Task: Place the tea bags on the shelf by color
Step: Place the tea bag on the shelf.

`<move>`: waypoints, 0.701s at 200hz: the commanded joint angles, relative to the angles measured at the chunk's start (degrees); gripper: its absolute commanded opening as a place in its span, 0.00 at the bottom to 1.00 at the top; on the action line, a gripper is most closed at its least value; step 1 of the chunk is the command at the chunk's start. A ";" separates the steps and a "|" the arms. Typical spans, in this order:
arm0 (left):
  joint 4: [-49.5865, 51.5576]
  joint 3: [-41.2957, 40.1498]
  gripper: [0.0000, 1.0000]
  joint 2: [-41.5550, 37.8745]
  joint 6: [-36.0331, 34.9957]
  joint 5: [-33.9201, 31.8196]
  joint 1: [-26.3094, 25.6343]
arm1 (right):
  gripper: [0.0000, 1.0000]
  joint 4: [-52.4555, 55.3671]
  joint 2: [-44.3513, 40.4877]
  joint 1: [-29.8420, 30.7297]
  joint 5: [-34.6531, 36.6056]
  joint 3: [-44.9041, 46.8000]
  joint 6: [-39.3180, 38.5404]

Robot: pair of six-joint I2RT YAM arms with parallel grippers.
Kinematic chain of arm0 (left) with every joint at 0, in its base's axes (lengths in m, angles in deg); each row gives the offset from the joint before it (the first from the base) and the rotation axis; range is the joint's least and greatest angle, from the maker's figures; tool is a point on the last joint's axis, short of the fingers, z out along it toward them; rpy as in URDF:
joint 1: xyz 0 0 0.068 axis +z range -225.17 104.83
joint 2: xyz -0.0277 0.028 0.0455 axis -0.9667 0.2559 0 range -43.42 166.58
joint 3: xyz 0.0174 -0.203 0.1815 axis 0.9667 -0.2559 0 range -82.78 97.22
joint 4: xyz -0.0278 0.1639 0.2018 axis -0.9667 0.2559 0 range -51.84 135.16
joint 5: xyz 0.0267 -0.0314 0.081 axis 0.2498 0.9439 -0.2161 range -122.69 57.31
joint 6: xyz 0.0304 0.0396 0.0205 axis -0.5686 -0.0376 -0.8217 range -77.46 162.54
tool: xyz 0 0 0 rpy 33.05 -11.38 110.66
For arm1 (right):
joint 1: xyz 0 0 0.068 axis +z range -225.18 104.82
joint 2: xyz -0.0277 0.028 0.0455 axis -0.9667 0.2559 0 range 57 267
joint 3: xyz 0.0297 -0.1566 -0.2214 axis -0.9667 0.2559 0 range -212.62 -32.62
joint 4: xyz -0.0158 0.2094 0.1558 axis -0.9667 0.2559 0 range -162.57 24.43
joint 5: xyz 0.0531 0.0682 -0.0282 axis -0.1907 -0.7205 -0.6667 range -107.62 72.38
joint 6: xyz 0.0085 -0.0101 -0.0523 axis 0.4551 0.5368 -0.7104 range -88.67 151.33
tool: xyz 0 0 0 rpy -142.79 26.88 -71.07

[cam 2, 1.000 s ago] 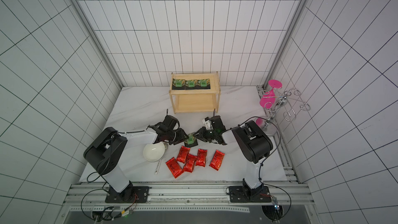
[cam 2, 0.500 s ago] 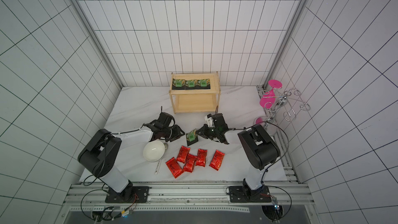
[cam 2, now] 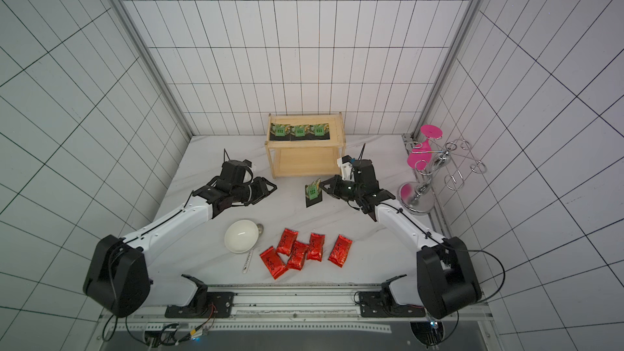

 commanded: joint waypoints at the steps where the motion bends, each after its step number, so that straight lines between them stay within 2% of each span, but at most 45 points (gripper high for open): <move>1: 2.07 1.41 0.46 -1.35 -1.81 0.08 0.08 | 0.00 9.49 -1.52 -3.35 0.47 -7.91 -4.81; 28: 2.25 2.72 0.46 -1.51 -2.15 0.49 0.07 | 0.00 13.30 1.79 -7.25 -1.52 -19.22 -7.11; 60: 2.45 4.30 0.46 -0.40 -3.08 0.33 0.06 | 0.00 13.34 9.55 -10.91 -3.81 -31.55 -6.80; 109: 2.61 6.29 0.46 3.39 -4.05 -0.04 0.25 | 0.00 17.39 23.89 -12.93 -5.83 -49.59 -7.72; 140: 2.23 6.64 0.46 4.93 -4.19 0.03 0.77 | 0.00 20.23 30.75 -13.28 -6.57 -57.81 -7.88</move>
